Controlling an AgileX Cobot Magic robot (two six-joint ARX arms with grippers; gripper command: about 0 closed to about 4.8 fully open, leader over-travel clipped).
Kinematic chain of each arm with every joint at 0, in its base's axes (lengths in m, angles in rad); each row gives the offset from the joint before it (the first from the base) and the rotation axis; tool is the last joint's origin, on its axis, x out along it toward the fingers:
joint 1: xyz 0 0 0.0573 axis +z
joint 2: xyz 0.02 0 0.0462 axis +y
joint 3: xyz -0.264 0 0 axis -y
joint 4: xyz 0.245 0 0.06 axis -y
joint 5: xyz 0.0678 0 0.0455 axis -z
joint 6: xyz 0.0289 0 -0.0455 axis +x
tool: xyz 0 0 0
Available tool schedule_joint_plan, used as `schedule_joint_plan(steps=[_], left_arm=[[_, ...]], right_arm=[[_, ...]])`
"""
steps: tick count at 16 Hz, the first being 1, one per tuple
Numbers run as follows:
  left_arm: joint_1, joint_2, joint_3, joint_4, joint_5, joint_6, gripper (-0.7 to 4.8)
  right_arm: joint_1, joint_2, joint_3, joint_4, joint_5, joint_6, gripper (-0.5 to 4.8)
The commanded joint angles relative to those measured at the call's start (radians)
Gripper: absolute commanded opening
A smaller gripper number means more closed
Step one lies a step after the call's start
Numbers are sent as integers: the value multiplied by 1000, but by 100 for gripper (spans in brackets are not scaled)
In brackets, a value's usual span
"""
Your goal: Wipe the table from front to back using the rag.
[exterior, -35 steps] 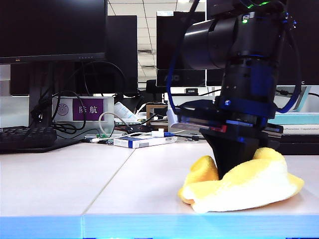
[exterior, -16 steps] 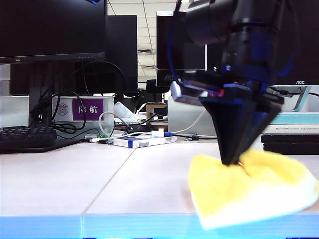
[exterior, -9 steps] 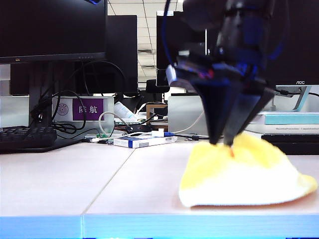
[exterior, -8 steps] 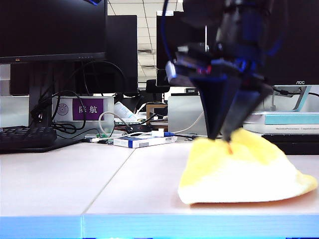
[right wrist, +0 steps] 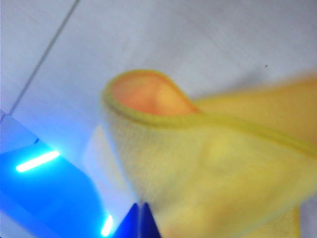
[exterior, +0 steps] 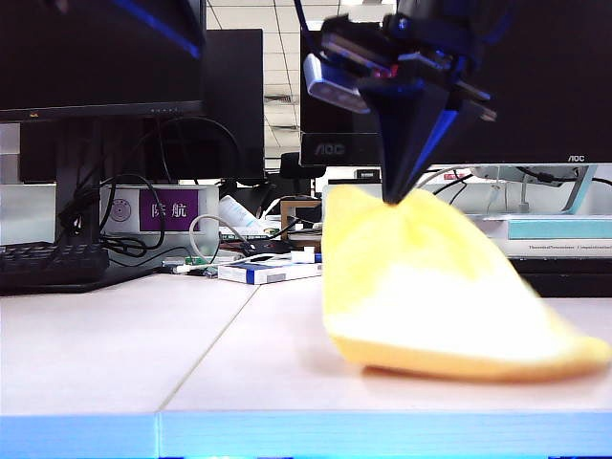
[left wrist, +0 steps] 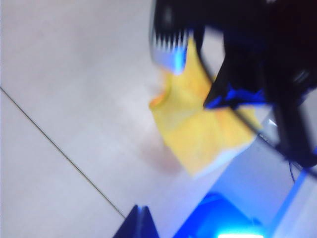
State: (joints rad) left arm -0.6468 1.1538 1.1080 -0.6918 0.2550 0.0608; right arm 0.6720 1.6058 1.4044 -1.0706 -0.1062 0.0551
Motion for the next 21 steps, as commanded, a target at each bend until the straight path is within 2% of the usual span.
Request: schedule_joint_plan(steps=[1, 2, 3, 7, 9, 11, 12, 13, 14, 15, 18, 21], left_arm=[[0, 34, -58, 104, 108, 18, -5], [0, 43, -100, 174, 141, 18, -5], [0, 45, -121, 203, 153, 18, -5], [0, 59, -204, 317, 154, 32, -5], [0, 77, -219, 355, 154, 69, -5], [0, 115, -220, 420, 214, 73, -5], [0, 139, -220, 464, 253, 69, 10], [0, 153, -220, 484, 268, 70, 67], [-1, 179, -220, 515, 283, 69, 191], [-1, 195, -220, 529, 289, 69, 223], [0, 253, -220, 596, 336, 59, 224], [0, 292, -220, 667, 391, 57, 211]], right_arm=[[-1, -12, 18, -10, 0, -4, 199], [-1, -13, 18, -16, 0, -4, 39], [-1, -13, 18, -20, 0, -5, -1], [-2, -16, 19, -24, 0, -5, 17], [-2, -18, 20, -24, -1, -7, -4], [-2, -20, 20, -22, -1, -11, -4], [-2, -23, 20, -22, -1, -12, -4], [-2, -25, 20, -23, -5, -13, -4], [-2, -29, 21, -24, -5, -15, -4], [-4, -37, 21, -24, -3, -16, -4], [-23, -61, 22, -21, -10, -31, -4], [-44, -74, 22, -19, -70, -33, -4]])
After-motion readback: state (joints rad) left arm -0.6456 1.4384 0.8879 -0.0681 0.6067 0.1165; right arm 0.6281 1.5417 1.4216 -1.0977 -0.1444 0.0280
